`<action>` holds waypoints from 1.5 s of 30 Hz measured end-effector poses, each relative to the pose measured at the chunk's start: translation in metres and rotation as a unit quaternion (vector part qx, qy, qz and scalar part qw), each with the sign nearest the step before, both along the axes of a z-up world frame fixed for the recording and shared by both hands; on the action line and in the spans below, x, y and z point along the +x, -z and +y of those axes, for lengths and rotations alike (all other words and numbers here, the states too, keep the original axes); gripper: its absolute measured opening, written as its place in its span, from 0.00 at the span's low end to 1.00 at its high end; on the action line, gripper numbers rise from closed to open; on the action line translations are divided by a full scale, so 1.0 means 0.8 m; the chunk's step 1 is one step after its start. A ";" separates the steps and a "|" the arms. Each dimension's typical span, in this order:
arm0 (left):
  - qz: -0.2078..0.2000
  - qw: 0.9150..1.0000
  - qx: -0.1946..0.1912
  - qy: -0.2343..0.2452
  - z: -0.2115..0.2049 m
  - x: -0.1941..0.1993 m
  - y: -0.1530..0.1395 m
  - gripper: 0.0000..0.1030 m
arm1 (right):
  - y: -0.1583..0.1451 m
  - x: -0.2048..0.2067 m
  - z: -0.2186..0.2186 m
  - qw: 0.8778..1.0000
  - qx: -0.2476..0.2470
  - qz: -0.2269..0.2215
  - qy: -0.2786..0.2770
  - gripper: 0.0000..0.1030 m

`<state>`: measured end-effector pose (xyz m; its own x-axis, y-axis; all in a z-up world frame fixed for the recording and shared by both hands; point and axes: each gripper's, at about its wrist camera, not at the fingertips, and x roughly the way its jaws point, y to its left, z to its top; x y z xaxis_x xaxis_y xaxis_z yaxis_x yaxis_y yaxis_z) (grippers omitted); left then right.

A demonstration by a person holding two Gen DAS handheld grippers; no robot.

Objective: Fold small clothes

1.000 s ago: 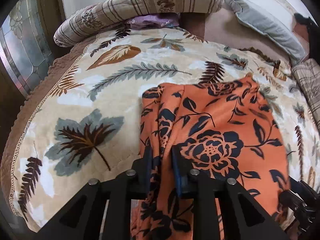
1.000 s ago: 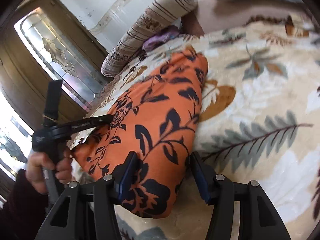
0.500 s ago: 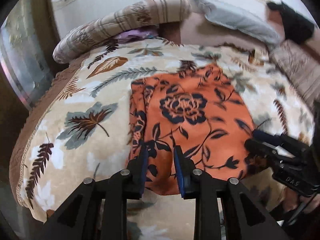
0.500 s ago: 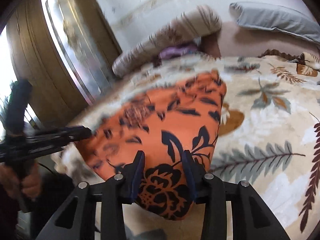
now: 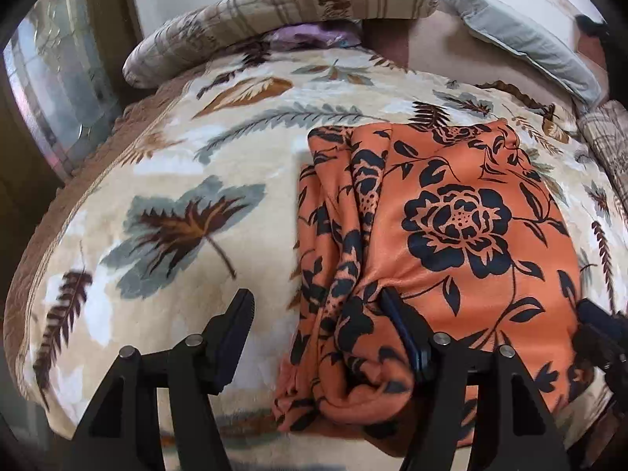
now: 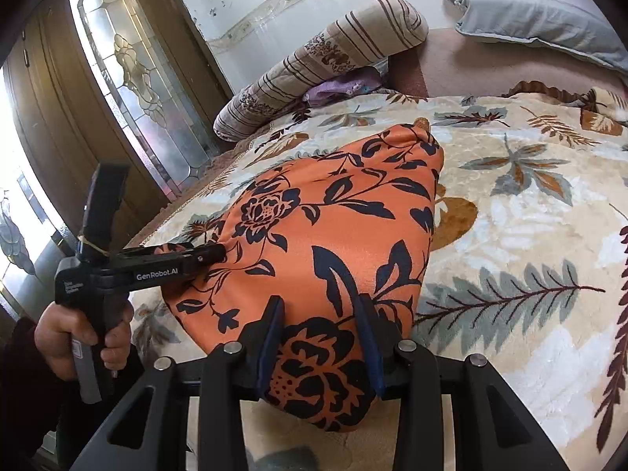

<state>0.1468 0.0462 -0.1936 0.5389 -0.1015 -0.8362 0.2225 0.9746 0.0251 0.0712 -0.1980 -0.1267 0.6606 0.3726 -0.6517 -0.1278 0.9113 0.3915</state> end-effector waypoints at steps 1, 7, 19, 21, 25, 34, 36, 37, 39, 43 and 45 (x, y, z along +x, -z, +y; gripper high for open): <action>0.007 1.000 0.000 -0.006 0.000 -0.006 -0.009 0.66 | 0.000 0.000 -0.001 1.000 0.003 0.001 0.002 0.39; -0.021 0.999 0.029 -0.006 0.004 -0.045 -0.040 0.66 | -0.021 -0.012 -0.017 0.998 0.046 -0.035 0.017 0.39; 0.000 0.999 0.049 -0.021 0.004 -0.038 -0.022 0.66 | -0.013 -0.007 -0.004 0.999 0.040 -0.008 0.004 0.39; -0.011 0.998 0.056 -0.022 0.001 -0.041 -0.027 0.66 | -0.020 -0.013 -0.004 0.999 0.044 -0.026 0.001 0.39; -0.020 0.997 0.069 -0.022 -0.002 -0.041 -0.028 0.66 | -0.015 -0.013 0.006 0.999 0.036 -0.016 -0.013 0.39; -0.017 0.996 0.081 -0.019 -0.004 -0.033 -0.018 0.66 | -0.010 -0.010 -0.001 0.999 0.039 -0.012 -0.007 0.39; -0.018 0.996 0.081 -0.020 -0.005 -0.032 -0.017 0.66 | -0.016 -0.013 -0.008 0.998 0.048 -0.027 0.001 0.39; -0.018 0.996 0.083 -0.020 -0.005 -0.032 -0.017 0.66 | -0.018 -0.014 -0.013 0.998 0.054 -0.033 0.006 0.39; -0.021 0.996 0.088 -0.019 -0.007 -0.032 -0.016 0.66 | -0.016 -0.009 -0.014 0.998 0.060 -0.024 0.007 0.39; -0.024 0.995 0.092 -0.017 -0.009 -0.033 -0.015 0.66 | 0.002 0.003 -0.004 0.999 0.036 0.017 -0.001 0.40; -0.024 0.995 0.092 -0.016 -0.008 -0.032 -0.015 0.66 | 0.000 0.002 -0.002 0.999 0.031 0.010 -0.002 0.41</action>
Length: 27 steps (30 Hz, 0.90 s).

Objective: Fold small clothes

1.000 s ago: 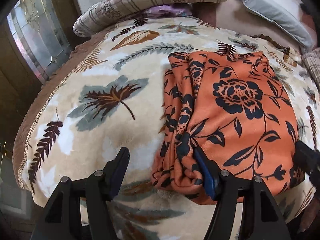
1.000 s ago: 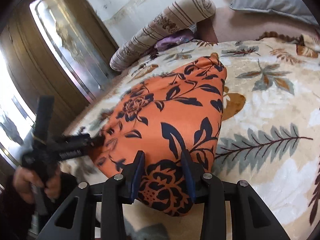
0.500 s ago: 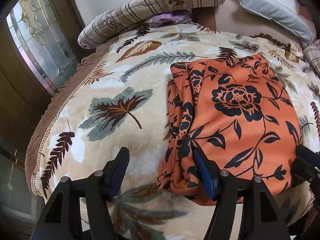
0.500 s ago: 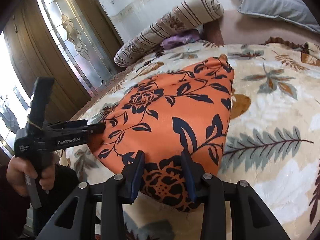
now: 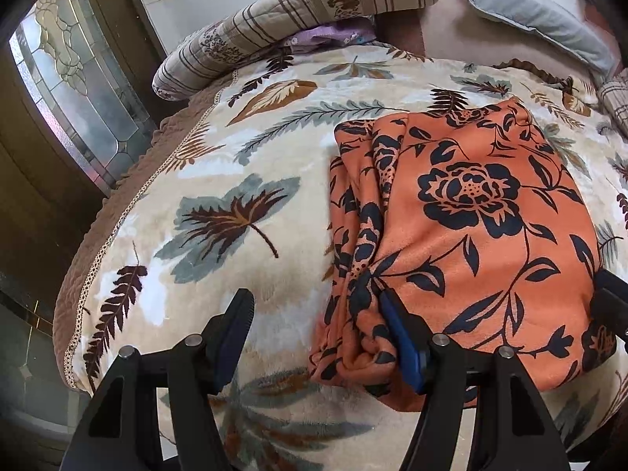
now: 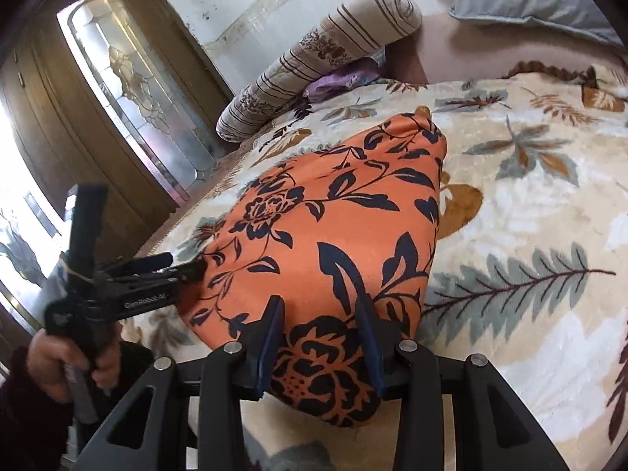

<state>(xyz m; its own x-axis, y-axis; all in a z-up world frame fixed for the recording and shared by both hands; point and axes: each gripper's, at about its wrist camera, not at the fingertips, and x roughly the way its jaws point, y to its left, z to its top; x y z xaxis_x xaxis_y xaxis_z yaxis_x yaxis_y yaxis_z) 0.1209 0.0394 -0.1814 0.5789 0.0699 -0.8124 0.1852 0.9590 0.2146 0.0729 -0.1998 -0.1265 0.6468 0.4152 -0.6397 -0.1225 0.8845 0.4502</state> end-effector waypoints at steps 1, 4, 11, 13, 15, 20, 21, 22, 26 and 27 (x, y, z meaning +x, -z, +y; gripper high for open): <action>0.000 1.000 -0.001 0.000 0.000 0.000 0.000 0.66 | -0.001 0.000 -0.001 1.000 0.001 -0.001 0.001 0.41; 0.000 1.000 -0.001 -0.002 0.000 0.000 0.000 0.66 | -0.003 -0.003 -0.006 1.000 0.016 -0.007 0.006 0.41; -0.002 1.000 0.004 -0.003 0.000 -0.003 0.000 0.68 | -0.008 -0.006 -0.005 1.000 0.007 -0.017 0.005 0.41; 0.000 1.000 0.002 -0.003 0.000 -0.003 -0.001 0.68 | 0.002 -0.001 -0.002 1.000 0.002 0.000 0.003 0.41; 0.000 1.000 0.003 -0.003 0.000 -0.004 -0.001 0.68 | -0.001 -0.002 0.000 1.000 -0.004 -0.006 0.001 0.41; 0.002 1.000 -0.004 -0.005 0.003 -0.005 -0.007 0.68 | -0.007 -0.006 -0.011 1.000 0.013 -0.016 0.012 0.41; 0.003 1.000 -0.006 -0.005 0.004 -0.005 -0.009 0.68 | -0.009 -0.007 -0.015 1.000 0.016 -0.020 0.018 0.42; 0.003 1.000 -0.008 -0.005 0.004 -0.005 -0.012 0.68 | -0.011 -0.008 -0.020 0.999 0.021 -0.023 0.027 0.48; 0.000 0.999 -0.044 0.009 0.013 0.002 -0.036 0.69 | -0.009 -0.005 -0.053 0.995 0.069 -0.013 0.071 0.67; 0.004 0.998 -0.059 0.014 0.015 0.006 -0.040 0.75 | -0.005 -0.002 -0.060 0.993 0.086 -0.001 0.075 0.67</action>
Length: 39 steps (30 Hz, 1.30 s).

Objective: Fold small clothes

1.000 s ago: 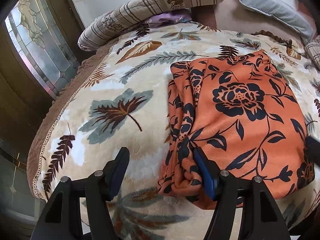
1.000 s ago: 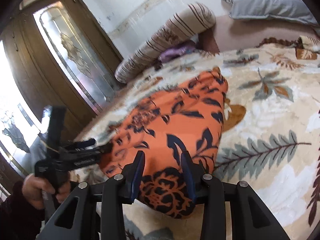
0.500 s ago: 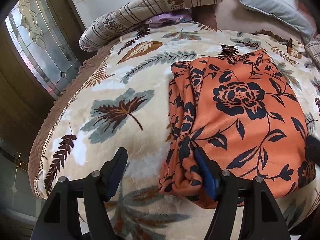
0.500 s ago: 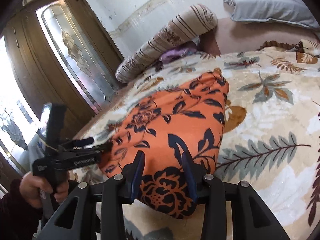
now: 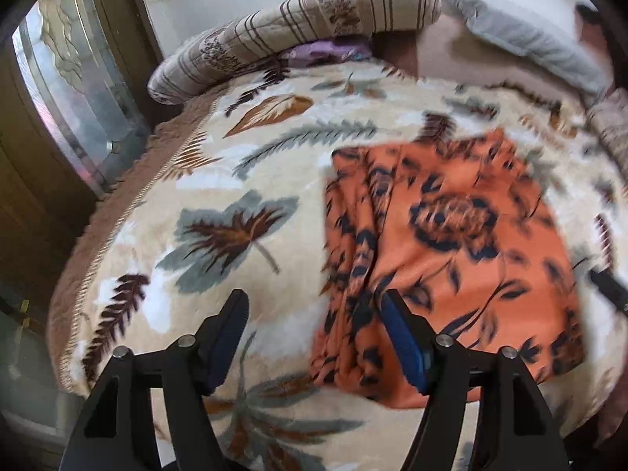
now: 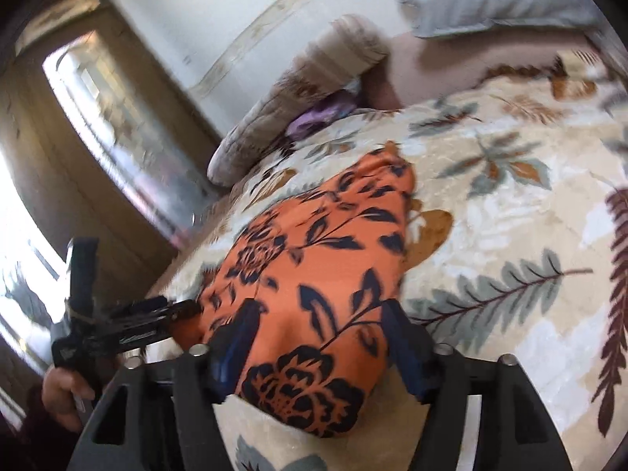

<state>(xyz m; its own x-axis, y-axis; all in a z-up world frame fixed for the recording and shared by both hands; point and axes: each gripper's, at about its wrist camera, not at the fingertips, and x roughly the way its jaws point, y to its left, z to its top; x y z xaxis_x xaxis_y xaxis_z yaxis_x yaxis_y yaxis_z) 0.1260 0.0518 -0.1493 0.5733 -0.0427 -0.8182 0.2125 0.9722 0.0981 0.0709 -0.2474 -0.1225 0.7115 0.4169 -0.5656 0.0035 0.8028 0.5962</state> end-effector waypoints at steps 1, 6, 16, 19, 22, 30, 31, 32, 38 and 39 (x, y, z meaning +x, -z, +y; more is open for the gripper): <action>0.009 1.000 -0.027 0.007 0.005 0.009 -0.006 0.82 | 0.005 0.004 -0.008 1.000 0.024 0.014 0.002 0.69; 0.082 0.990 -0.114 0.032 0.015 0.050 0.006 0.84 | 0.031 0.017 -0.028 0.992 0.117 0.053 0.010 0.72; 0.182 0.954 -0.232 0.048 0.015 0.070 0.058 0.84 | 0.072 0.043 -0.047 0.974 0.207 0.093 0.026 0.72; 0.188 0.953 -0.234 0.050 0.009 0.074 0.064 0.84 | 0.076 0.052 -0.047 0.971 0.219 0.095 0.022 0.72; 0.196 0.947 -0.250 0.047 0.013 0.081 0.072 0.84 | 0.080 0.060 -0.044 0.970 0.224 0.097 0.011 0.72; 0.198 0.933 -0.296 0.056 0.022 0.089 0.090 0.85 | 0.086 0.076 -0.032 0.971 0.220 0.094 -0.005 0.72; 0.196 0.931 -0.304 0.058 0.023 0.088 0.091 0.84 | 0.087 0.080 -0.030 0.971 0.219 0.093 -0.008 0.72; 0.194 0.929 -0.309 0.058 0.026 0.088 0.092 0.84 | 0.087 0.083 -0.028 0.972 0.217 0.093 -0.011 0.72; 0.185 0.930 -0.307 0.080 0.014 0.086 0.090 0.73 | 0.087 0.108 -0.009 0.977 0.186 0.091 -0.040 0.72; 0.184 0.930 -0.306 0.083 0.013 0.086 0.090 0.68 | 0.087 0.112 -0.006 0.978 0.183 0.091 -0.043 0.72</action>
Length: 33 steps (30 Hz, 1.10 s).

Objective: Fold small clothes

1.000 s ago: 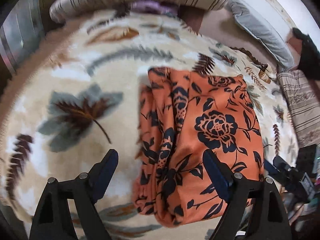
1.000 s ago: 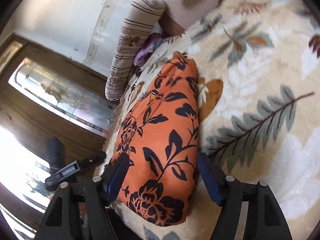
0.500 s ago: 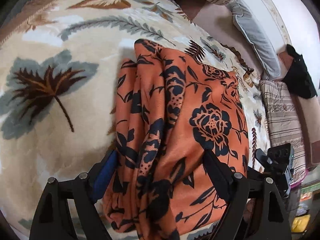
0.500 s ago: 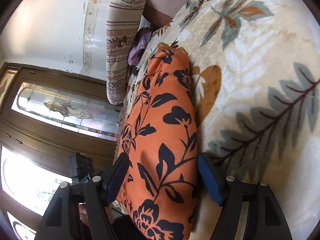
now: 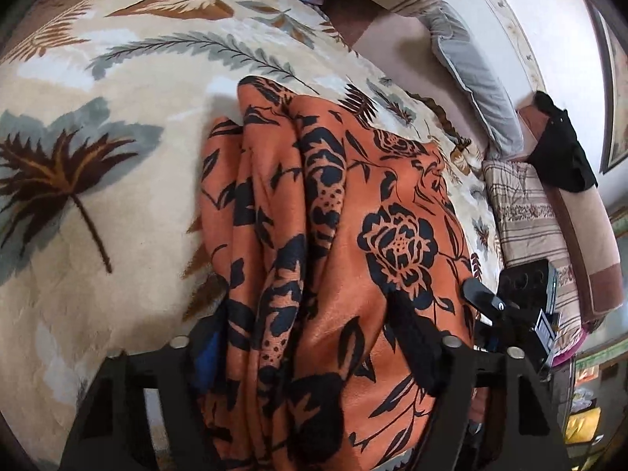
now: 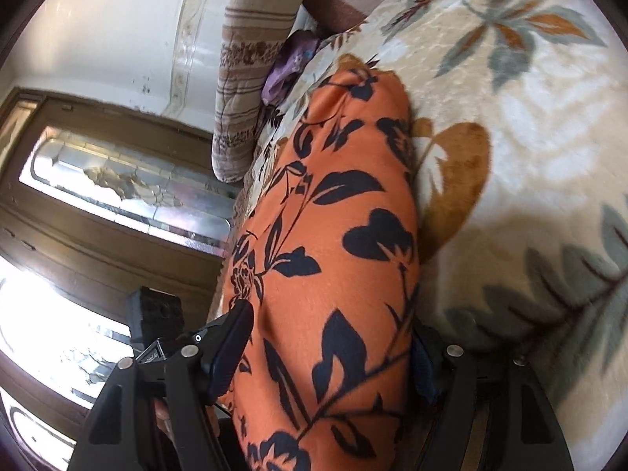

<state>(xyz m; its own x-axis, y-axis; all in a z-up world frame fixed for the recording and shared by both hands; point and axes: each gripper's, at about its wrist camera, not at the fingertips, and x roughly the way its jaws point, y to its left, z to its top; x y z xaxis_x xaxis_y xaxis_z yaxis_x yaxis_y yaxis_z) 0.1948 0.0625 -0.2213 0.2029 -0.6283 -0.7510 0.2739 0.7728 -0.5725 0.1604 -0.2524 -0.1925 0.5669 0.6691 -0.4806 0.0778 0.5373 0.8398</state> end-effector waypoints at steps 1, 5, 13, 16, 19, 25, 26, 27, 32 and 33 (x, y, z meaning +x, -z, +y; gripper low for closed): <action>-0.001 1.000 -0.002 0.001 0.000 0.000 0.000 0.64 | 0.001 0.004 0.003 1.000 -0.004 -0.001 -0.003 0.70; -0.016 1.000 -0.008 0.004 -0.007 0.000 -0.001 0.52 | 0.004 0.011 0.008 1.000 -0.022 -0.004 -0.004 0.57; -0.060 0.998 -0.008 0.006 -0.009 -0.012 -0.019 0.40 | -0.010 0.003 0.012 0.998 -0.049 -0.027 0.006 0.43; -0.079 0.997 0.005 0.008 -0.012 -0.020 -0.028 0.39 | -0.020 -0.001 0.015 0.997 -0.063 -0.037 0.006 0.42; -0.098 0.995 0.021 0.014 -0.022 -0.029 -0.038 0.39 | -0.034 -0.004 0.018 0.995 -0.082 -0.050 0.005 0.41; -0.131 0.990 0.042 0.024 -0.047 -0.048 -0.070 0.38 | -0.062 -0.021 0.005 0.991 -0.108 -0.075 0.008 0.41; -0.136 0.989 0.047 0.026 -0.051 -0.051 -0.075 0.38 | -0.070 -0.026 0.001 0.990 -0.113 -0.081 0.010 0.41; -0.143 0.988 0.053 0.029 -0.057 -0.054 -0.081 0.38 | -0.076 -0.029 -0.003 0.989 -0.116 -0.087 0.011 0.41; -0.180 0.980 0.077 0.040 -0.087 -0.073 -0.119 0.38 | -0.102 -0.043 -0.026 0.987 -0.115 -0.112 0.024 0.41; -0.185 0.978 0.083 0.042 -0.092 -0.077 -0.125 0.38 | -0.105 -0.046 -0.031 0.986 -0.115 -0.115 0.025 0.41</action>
<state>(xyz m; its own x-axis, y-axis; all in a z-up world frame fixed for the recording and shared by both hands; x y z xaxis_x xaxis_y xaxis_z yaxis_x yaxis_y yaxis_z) 0.1331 -0.0115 -0.1214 0.4337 -0.5304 -0.7284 0.5055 0.8124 -0.2906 0.1237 -0.2769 -0.1083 0.7082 0.5253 -0.4717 -0.0688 0.7163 0.6944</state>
